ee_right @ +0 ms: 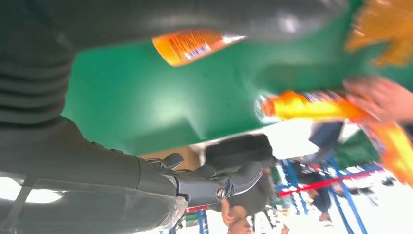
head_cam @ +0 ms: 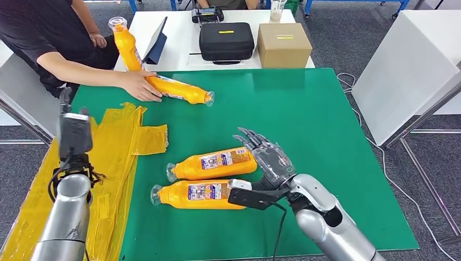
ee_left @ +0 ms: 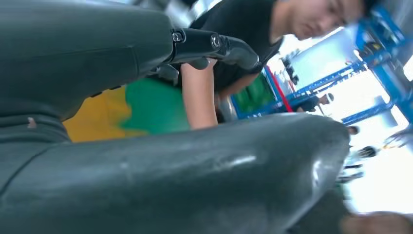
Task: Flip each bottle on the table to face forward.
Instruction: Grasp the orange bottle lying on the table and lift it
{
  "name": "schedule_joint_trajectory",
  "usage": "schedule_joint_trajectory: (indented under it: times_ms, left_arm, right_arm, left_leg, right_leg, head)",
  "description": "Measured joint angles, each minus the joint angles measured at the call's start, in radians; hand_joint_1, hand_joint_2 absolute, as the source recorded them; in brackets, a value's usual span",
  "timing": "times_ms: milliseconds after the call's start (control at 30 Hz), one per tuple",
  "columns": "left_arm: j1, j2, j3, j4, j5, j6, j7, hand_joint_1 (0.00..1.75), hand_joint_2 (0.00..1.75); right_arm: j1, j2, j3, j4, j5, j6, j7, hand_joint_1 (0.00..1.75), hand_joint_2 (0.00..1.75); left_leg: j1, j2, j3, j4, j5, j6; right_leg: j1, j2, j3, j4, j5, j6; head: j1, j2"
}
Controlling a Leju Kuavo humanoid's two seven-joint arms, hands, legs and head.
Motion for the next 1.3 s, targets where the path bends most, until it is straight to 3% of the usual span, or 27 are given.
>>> schedule_joint_trajectory:
  times_ms: [133, 400, 867, 1300]
  left_arm:
    - [0.011, 0.021, 0.024, -0.074, 0.185, -0.068, 0.003, 0.00, 0.00]
    - [-0.022, 0.045, 0.013, -0.082, 0.267, -0.067, 0.020, 0.00, 0.00]
    - [-0.088, 0.074, -0.011, 0.011, 0.348, -0.047, -0.034, 0.00, 0.00]
    - [-0.129, 0.075, -0.018, 0.073, 0.375, -0.040, -0.060, 0.00, 0.00]
  right_arm:
    - [0.019, 0.035, 0.071, 0.033, 0.121, -0.016, 0.111, 0.00, 1.75]
    - [0.019, 0.122, 0.106, 0.138, 0.216, 0.032, 0.245, 0.00, 1.75]
    - [-0.042, 0.220, 0.045, 0.318, 0.259, 0.094, 0.241, 0.00, 1.75]
    - [-0.092, 0.273, 0.048, 0.415, 0.259, 0.100, 0.224, 0.00, 1.75]
  left_leg:
    - [0.001, -0.002, 0.000, 0.000, 0.000, 0.000]
    - [0.001, -0.002, 0.000, 0.000, 0.001, -0.001]
    - [0.001, -0.002, 0.000, 0.000, 0.001, 0.000]
    - [0.001, -0.001, 0.000, 0.000, 0.001, 0.000]
  right_leg:
    - [0.002, -0.001, 0.000, 0.000, 0.000, 0.000]
    - [0.001, 0.000, 0.000, 0.000, 0.000, 0.000]
    - [0.001, 0.000, 0.000, 0.000, 0.000, 0.000]
    - [0.001, 0.000, 0.000, 0.000, 0.000, 0.000]
  head:
    - [0.000, 0.000]
    - [0.000, 0.000]
    - [0.000, 0.000]
    - [0.000, 0.000]
